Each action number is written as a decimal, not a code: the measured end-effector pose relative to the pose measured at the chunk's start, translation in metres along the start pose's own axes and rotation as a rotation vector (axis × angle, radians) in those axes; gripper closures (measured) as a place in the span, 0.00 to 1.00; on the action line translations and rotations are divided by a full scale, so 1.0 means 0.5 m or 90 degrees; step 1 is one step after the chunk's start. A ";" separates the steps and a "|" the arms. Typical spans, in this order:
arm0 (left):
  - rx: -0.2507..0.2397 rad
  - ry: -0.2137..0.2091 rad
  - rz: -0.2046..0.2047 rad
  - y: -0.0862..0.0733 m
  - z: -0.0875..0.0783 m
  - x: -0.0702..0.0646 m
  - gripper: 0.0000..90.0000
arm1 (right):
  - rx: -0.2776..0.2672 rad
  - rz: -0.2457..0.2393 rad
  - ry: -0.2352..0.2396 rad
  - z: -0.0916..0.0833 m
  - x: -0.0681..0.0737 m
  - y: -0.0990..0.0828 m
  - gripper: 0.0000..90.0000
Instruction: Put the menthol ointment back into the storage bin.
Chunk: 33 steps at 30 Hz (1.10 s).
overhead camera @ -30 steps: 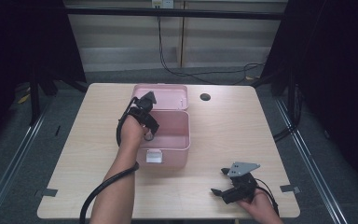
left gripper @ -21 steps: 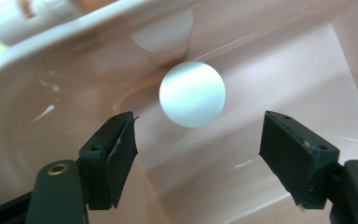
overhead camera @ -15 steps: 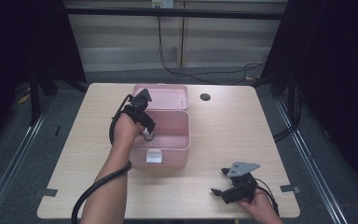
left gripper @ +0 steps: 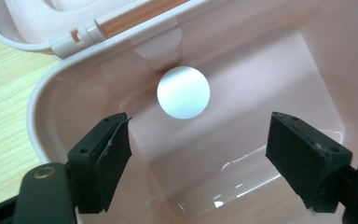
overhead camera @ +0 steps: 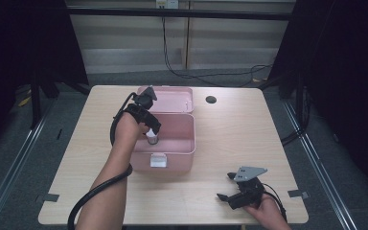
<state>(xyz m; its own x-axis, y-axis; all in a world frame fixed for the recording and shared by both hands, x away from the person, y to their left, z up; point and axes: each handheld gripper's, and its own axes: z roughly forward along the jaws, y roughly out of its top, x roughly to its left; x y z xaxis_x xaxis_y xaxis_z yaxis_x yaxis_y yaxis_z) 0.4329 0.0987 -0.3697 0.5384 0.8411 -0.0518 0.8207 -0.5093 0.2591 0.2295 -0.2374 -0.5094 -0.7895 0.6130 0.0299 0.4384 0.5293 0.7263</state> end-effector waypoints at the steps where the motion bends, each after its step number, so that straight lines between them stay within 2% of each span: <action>1: 0.000 -0.001 0.000 0.000 -0.002 -0.001 0.24 | 0.000 0.000 0.000 0.000 0.000 0.000 0.15; 9: -0.009 -0.007 0.012 -0.005 -0.026 -0.007 0.23 | 0.000 0.001 0.000 0.000 0.000 0.000 0.15; 16: -0.012 -0.015 0.033 -0.012 -0.045 -0.015 0.23 | 0.000 0.002 0.000 0.000 0.000 0.000 0.15; 22: -0.015 -0.025 0.036 -0.021 -0.061 -0.011 0.23 | 0.000 0.002 0.000 0.000 0.001 0.000 0.15; 33: -0.031 -0.028 0.047 -0.042 -0.094 0.002 0.23 | -0.001 0.002 -0.001 0.000 0.001 -0.001 0.15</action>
<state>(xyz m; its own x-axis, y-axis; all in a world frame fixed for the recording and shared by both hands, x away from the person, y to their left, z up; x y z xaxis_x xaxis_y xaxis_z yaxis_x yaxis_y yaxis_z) 0.4072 0.1188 -0.3299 0.6062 0.7920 -0.0731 0.7684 -0.5595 0.3107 0.2290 -0.2374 -0.5096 -0.7872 0.6159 0.0308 0.4402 0.5262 0.7275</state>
